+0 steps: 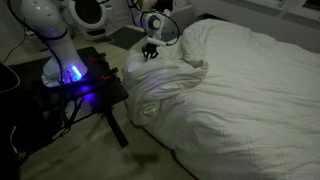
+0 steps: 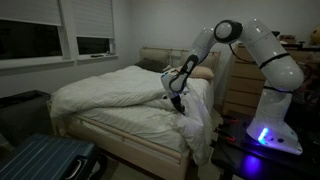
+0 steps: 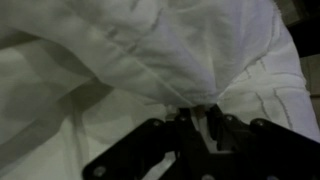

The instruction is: Uncover the beddings on the bottom right corner of the bed

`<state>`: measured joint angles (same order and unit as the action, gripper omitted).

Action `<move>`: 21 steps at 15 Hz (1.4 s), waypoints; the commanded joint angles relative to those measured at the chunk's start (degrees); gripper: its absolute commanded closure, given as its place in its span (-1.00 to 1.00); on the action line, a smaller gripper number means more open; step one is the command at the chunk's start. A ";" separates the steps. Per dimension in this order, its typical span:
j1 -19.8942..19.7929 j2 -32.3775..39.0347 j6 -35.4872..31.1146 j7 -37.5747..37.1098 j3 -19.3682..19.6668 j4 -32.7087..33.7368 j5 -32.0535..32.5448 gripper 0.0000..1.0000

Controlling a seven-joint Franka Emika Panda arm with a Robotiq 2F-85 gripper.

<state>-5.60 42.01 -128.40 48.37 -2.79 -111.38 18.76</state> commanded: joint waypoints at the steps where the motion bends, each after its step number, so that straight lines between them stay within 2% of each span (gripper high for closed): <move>1: 3.98 1.11 8.73 -8.58 3.50 3.88 1.23 1.00; 3: 5.06 1.75 12.21 -13.24 5.10 5.02 3.06 1.00; 7: 4.37 1.12 17.84 -20.79 7.94 5.13 6.02 0.97; 9: 2.16 -1.47 19.21 -23.10 10.54 3.60 7.99 0.97; 13: -2.38 -4.93 22.57 -25.89 15.15 4.79 8.96 0.97; 17: -8.81 -8.12 26.33 -25.49 17.39 10.60 6.09 0.97; 21: -13.93 -10.53 30.73 -26.34 18.04 17.91 1.73 0.97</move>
<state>-17.08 33.51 -102.08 24.17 15.15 -98.72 23.14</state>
